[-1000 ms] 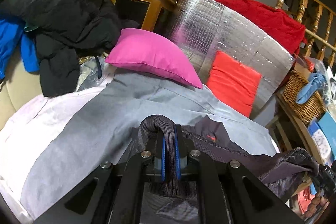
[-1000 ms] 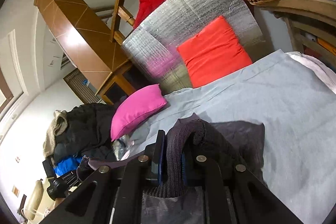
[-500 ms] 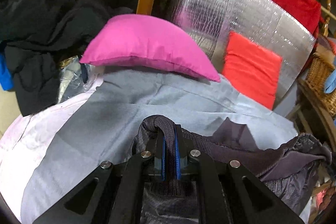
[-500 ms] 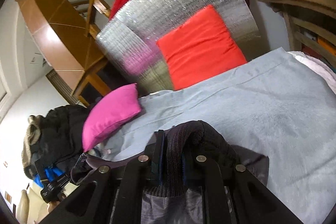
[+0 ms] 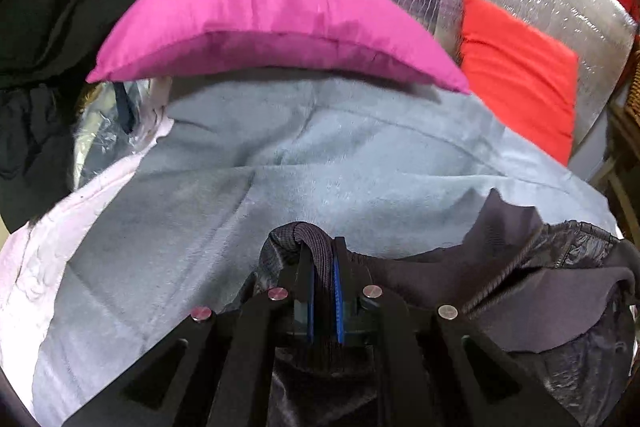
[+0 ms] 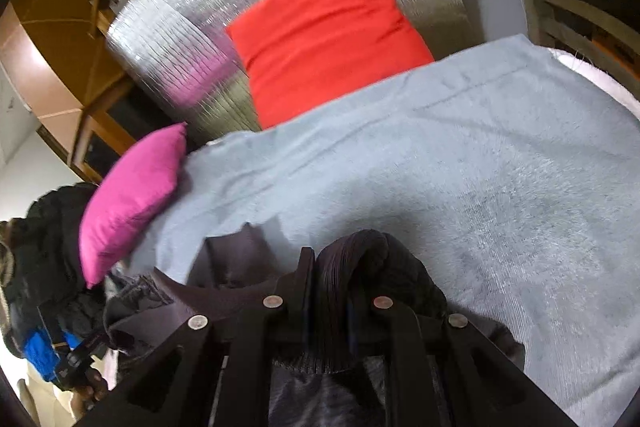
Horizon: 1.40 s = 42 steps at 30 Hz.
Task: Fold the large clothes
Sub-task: 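Fold the ribbed hem up toward the collar with both tools, then lower the hem onto the jacket and open both tools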
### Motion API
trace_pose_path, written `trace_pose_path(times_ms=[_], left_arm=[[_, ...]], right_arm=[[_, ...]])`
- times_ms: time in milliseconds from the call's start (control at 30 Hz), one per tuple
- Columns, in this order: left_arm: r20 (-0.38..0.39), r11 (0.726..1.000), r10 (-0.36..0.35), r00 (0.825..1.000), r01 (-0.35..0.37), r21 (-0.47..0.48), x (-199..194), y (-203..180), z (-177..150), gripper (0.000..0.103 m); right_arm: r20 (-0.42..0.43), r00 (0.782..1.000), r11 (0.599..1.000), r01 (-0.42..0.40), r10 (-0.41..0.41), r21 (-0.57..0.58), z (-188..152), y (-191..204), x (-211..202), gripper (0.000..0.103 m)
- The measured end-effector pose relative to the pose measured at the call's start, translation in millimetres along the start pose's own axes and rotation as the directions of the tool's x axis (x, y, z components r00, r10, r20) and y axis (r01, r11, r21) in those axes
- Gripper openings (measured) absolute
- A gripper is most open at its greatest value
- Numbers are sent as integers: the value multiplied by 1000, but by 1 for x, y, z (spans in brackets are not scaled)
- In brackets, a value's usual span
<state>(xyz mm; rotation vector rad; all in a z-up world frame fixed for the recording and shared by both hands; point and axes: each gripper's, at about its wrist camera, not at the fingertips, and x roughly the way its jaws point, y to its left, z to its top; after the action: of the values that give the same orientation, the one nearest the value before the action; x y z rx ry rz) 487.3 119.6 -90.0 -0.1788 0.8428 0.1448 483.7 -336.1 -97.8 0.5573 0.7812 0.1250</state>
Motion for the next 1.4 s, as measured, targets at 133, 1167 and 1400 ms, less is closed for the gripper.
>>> trace_pose_path(times_ms=[133, 1167, 1400], left_arm=[[-39, 1000, 25, 999, -24, 13, 20, -3, 2, 9], [33, 990, 54, 998, -50, -133, -16, 38, 33, 87], [36, 998, 9, 999, -11, 60, -6, 42, 33, 87]], right_arm=[[-30, 999, 999, 37, -36, 0, 1, -4, 18, 13], [-38, 999, 999, 22, -21, 44, 14, 9, -11, 97], [-59, 994, 969, 80, -96, -233, 17, 20, -17, 97]])
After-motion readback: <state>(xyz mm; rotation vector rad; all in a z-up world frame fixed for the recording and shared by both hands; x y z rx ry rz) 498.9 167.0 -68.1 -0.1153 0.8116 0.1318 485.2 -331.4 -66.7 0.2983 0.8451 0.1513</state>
